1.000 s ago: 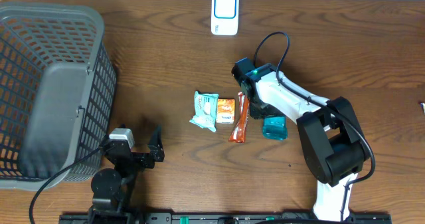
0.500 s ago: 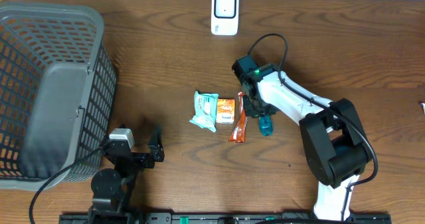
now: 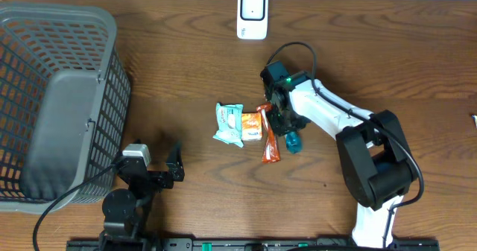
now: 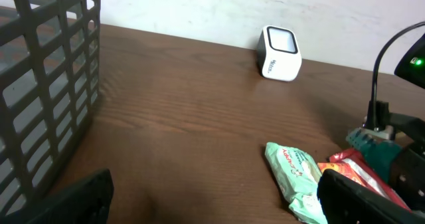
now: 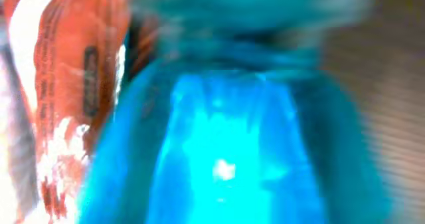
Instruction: Scan the item barcode
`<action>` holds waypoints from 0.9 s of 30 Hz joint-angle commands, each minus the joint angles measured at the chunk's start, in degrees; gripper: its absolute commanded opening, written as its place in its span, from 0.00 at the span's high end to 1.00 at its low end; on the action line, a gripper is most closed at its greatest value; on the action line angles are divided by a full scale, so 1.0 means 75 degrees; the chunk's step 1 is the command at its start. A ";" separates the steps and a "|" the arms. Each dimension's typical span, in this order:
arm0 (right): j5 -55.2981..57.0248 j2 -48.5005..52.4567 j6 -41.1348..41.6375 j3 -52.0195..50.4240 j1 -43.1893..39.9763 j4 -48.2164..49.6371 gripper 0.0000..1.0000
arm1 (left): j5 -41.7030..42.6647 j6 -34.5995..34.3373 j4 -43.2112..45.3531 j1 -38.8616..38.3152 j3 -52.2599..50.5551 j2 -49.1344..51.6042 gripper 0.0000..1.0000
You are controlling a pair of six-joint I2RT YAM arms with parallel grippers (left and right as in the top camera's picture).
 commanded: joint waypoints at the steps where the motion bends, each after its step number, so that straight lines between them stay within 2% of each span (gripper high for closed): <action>1: -0.0431 0.0283 -0.0254 0.0128 -0.0044 -0.0181 0.47 | 0.0122 0.0105 -0.0050 0.0041 -0.0189 -0.0006 0.02; 4: -0.0428 0.0283 -0.0242 0.0592 -0.0047 -0.0516 0.40 | 0.0122 0.0105 -0.0050 0.0041 -0.0189 -0.0006 0.02; 16: -0.0391 0.0283 -0.0221 0.1067 -0.0050 -0.0711 0.35 | 0.0122 0.0105 -0.0050 0.0041 -0.0189 -0.0006 0.02; 27: -0.0070 0.0283 -0.0230 0.1504 -0.0085 -0.0370 0.24 | 0.0122 0.0105 -0.0050 0.0041 -0.0189 -0.0006 0.02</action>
